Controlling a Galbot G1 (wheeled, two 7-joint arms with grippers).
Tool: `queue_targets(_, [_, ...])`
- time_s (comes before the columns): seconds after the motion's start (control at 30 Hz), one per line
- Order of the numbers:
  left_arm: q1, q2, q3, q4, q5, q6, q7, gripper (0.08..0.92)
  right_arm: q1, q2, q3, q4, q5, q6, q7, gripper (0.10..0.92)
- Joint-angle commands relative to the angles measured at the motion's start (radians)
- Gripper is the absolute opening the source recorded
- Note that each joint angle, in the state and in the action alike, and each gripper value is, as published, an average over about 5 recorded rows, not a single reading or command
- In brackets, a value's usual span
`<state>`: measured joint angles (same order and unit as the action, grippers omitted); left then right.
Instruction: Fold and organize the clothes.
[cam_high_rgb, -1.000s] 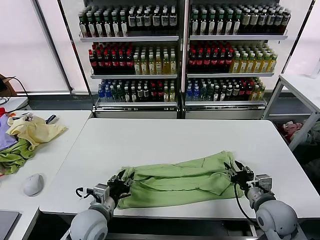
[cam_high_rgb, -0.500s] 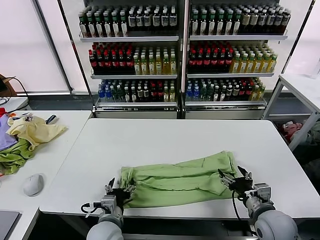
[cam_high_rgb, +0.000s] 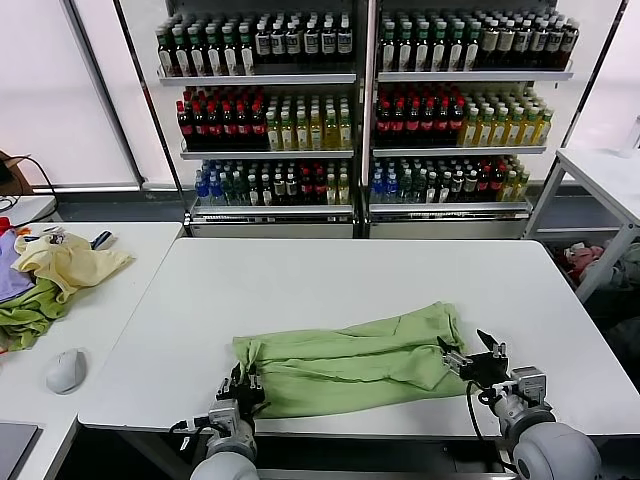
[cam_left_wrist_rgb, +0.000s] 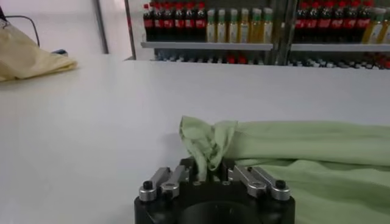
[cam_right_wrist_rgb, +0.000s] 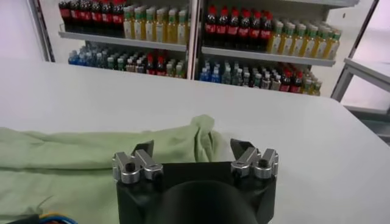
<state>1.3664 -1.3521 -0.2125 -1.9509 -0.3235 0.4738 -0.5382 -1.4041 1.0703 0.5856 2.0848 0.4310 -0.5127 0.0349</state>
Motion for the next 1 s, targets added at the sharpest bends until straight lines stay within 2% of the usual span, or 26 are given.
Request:
queue_targets(0.03, [-0.006, 0.120, -0.117, 0.002, -0.094, 0.003, 0.029, 0.232, -0.003, -0.002, 0.004, 0.005, 0.002, 0.001, 0.001, 0.823])
queue_targets(0.17, [-0.008, 0.252, -0.227, -0.006, -0.152, 0.001, 0.063, 0.149, 0.001, -0.003, 0.007, 0.007, 0.008, 0.001, 0.001, 0.823])
queue_targets(0.33, [-0.002, 0.406, -0.374, 0.000, -0.218, 0.002, 0.102, 0.138, 0.008, -0.002, 0.006, 0.006, 0.011, 0.001, 0.001, 0.823])
queue_targets(0.5, [-0.003, 0.487, -0.513, -0.019, -0.369, 0.037, 0.125, 0.138, 0.016, -0.002, 0.003, 0.003, 0.013, 0.002, 0.001, 0.823])
queue_targets(0.6, [-0.005, 0.488, -0.566, -0.102, -0.517, 0.052, 0.126, 0.138, 0.018, -0.002, 0.001, 0.003, 0.013, 0.003, 0.001, 0.823])
queue_targets(0.7, [-0.010, 0.458, -0.560, -0.211, -0.663, 0.051, 0.122, 0.138, 0.016, -0.002, 0.000, 0.005, 0.012, 0.002, 0.001, 0.823])
queue_targets(0.87, [-0.050, 0.359, -0.431, -0.344, -0.819, 0.057, 0.096, 0.138, 0.010, -0.002, 0.001, 0.008, 0.009, 0.002, 0.002, 0.823])
queue_targets(1.0, [-0.095, 0.262, -0.316, -0.371, -0.876, 0.061, 0.074, 0.138, 0.002, -0.003, 0.005, 0.013, 0.007, 0.003, 0.002, 0.823])
